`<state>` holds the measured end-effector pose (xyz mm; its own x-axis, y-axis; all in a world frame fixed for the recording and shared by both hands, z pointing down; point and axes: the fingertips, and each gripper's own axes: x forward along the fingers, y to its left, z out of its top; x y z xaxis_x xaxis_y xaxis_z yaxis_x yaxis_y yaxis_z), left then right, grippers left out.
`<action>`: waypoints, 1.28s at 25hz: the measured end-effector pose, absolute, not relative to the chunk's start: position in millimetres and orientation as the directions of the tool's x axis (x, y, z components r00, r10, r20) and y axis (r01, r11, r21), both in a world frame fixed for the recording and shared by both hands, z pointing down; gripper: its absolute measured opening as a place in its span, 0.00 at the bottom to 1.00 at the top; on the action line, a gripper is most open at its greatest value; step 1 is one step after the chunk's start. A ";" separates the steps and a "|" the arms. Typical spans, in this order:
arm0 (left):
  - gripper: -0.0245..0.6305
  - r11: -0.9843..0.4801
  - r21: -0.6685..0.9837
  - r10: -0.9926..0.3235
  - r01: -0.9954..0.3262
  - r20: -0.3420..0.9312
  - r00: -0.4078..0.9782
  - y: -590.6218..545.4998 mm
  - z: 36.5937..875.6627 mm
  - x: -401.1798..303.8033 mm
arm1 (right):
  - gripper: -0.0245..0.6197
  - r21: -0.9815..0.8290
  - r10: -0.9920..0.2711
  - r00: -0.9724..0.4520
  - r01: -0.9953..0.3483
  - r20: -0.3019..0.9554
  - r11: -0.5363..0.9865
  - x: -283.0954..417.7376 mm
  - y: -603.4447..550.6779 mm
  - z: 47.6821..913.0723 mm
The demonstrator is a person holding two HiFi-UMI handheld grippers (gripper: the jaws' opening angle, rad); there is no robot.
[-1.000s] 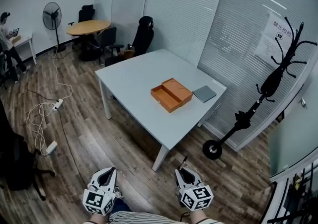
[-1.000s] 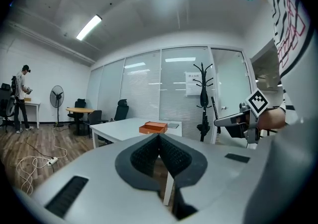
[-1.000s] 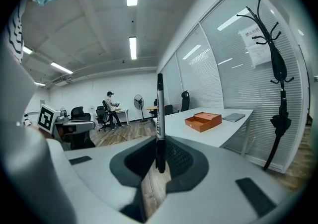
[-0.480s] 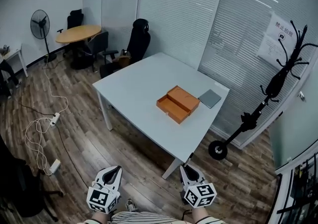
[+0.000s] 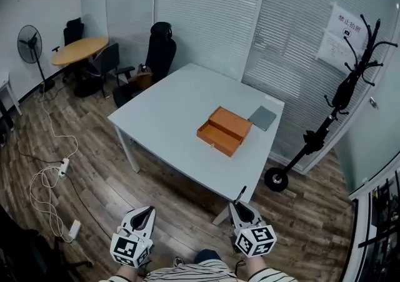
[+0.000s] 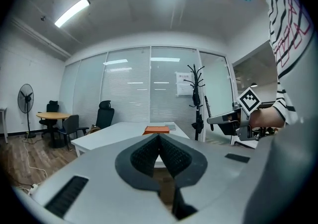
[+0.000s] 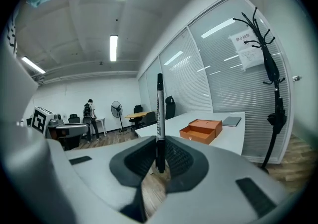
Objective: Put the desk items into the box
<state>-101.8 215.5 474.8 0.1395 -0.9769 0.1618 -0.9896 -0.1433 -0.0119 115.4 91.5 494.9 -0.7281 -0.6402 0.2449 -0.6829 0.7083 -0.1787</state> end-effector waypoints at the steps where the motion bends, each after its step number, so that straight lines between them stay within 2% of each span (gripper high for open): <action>1: 0.07 -0.155 -0.005 -0.975 -0.988 0.163 0.152 212.3 476.7 -102.0 | 0.14 -0.173 -0.646 -0.722 -0.689 0.249 0.704 115.7 88.7 494.8; 12: 0.07 -0.134 0.038 -0.971 -0.990 0.193 0.139 152.4 497.4 -132.1 | 0.14 -0.140 -0.644 -0.716 -0.690 0.269 0.710 91.5 18.7 499.4; 32: 0.07 -0.148 0.030 -0.965 -0.989 0.216 0.151 -58.9 500.3 -147.0 | 0.14 -0.136 -0.585 -0.740 -0.651 0.332 0.746 60.2 -182.0 519.4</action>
